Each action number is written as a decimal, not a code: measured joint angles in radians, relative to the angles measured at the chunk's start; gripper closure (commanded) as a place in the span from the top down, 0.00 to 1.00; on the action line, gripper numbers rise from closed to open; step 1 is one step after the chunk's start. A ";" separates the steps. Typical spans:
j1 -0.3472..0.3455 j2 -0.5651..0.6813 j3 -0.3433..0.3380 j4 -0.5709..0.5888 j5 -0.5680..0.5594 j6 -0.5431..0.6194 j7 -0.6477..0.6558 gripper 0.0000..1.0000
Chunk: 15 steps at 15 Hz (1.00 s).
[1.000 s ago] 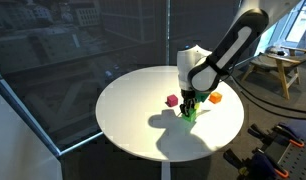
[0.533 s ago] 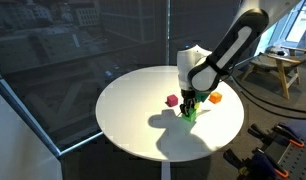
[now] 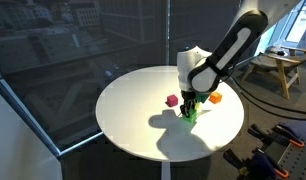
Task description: Pick up the green block and put it on the table
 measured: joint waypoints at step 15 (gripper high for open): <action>0.031 0.098 -0.040 0.044 0.000 0.069 0.000 1.00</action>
